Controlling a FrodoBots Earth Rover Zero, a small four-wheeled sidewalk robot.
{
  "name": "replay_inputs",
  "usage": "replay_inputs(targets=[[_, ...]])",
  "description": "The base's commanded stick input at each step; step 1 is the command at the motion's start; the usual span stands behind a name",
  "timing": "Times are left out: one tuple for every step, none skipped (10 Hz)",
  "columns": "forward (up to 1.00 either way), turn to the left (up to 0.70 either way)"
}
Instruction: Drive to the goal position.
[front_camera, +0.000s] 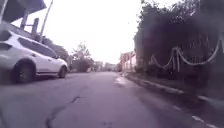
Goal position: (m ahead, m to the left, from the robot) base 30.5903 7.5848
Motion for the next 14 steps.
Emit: replay_inputs(targets=[[0.7, -0.14], [0.7, -0.19], [0.7, 0.0], [0.7, 0.0], [0.7, 0.0], [0.7, 0.0], [0.7, 0.0], [0.7, -0.18], [0.7, -0.3], [0.7, -0.04], [0.7, 0.0], [0.7, 0.0], [0.7, 0.0], [0.7, 0.0]])
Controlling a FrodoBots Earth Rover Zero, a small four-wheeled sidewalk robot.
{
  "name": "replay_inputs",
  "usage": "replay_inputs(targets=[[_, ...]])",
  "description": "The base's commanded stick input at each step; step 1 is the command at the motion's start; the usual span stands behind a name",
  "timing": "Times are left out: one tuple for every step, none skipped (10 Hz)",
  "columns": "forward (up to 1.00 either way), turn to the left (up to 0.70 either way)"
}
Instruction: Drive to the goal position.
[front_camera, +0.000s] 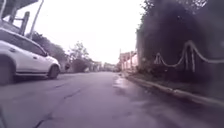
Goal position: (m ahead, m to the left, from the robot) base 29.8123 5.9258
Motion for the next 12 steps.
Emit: replay_inputs(targets=[[0.7, 0.0], [0.7, -0.01], [0.7, -0.04], [0.7, -0.34], [0.7, -0.05], [0.7, 0.0], [0.7, 0.0], [0.7, 0.0], [0.7, -0.35], [0.7, -0.35], [0.7, -0.34], [0.7, -0.26]])
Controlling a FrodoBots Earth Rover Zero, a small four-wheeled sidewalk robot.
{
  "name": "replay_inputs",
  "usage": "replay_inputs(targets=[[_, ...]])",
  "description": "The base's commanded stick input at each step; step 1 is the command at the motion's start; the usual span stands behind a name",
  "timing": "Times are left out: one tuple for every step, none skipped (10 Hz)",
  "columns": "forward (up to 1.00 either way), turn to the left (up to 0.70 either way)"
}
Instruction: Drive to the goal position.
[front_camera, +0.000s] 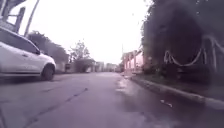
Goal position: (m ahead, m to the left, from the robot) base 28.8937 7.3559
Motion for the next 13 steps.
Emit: replay_inputs(targets=[[0.7, -0.11], [0.7, -0.23], [0.7, -0.35], [0.7, -0.35], [0.7, -0.35], [0.7, -0.33], [0.7, 0.0], [0.7, 0.0], [0.7, 0.0], [0.7, 0.0], [0.7, 0.0], [0.7, 0.0], [0.7, 0.0]])
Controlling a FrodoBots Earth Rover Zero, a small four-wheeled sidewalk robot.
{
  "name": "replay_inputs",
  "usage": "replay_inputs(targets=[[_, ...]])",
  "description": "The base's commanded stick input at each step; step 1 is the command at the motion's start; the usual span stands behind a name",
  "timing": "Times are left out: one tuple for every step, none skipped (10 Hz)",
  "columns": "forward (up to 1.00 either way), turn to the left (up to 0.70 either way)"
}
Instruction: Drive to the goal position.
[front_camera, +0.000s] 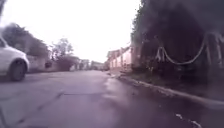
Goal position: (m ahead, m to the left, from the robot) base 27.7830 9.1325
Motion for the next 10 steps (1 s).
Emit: replay_inputs(targets=[[0.7, 0.0], [0.7, 0.0], [0.7, 0.0], [0.7, 0.0], [0.7, 0.0], [0.7, 0.0], [0.7, 0.0], [0.7, 0.0], [0.7, 0.0], [0.7, 0.0]])
